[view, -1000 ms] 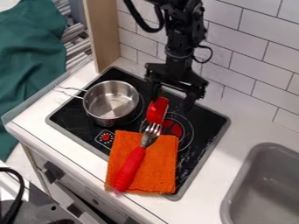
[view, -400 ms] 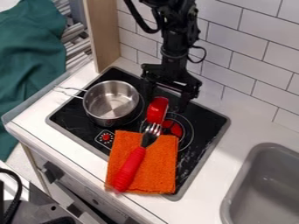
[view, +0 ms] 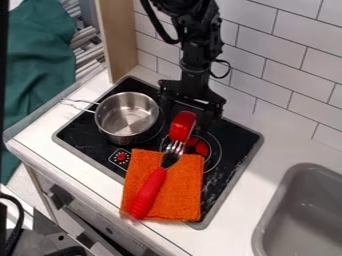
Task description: Put red object in the silver pot
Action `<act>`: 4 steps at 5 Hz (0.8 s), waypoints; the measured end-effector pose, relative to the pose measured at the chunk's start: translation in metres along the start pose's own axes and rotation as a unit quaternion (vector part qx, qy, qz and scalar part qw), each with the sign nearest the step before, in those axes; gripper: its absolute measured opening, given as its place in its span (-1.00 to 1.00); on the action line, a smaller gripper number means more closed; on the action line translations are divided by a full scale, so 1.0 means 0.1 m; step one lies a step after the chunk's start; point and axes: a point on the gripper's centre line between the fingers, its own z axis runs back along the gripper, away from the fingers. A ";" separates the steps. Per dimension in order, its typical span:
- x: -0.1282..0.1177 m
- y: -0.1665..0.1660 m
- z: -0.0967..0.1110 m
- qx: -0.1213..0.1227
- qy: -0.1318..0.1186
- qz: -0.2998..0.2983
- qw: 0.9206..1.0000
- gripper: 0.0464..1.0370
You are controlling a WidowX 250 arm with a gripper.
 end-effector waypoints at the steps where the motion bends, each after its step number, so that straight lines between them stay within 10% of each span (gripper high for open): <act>1: -0.01 -0.01 -0.08 -0.001 0.009 -0.001 1.000 0.30; 3: 0.00 -0.03 -0.07 -0.007 0.006 -0.002 1.000 0.00; 4: 0.01 -0.12 0.11 -0.039 -0.039 -0.026 0.998 0.00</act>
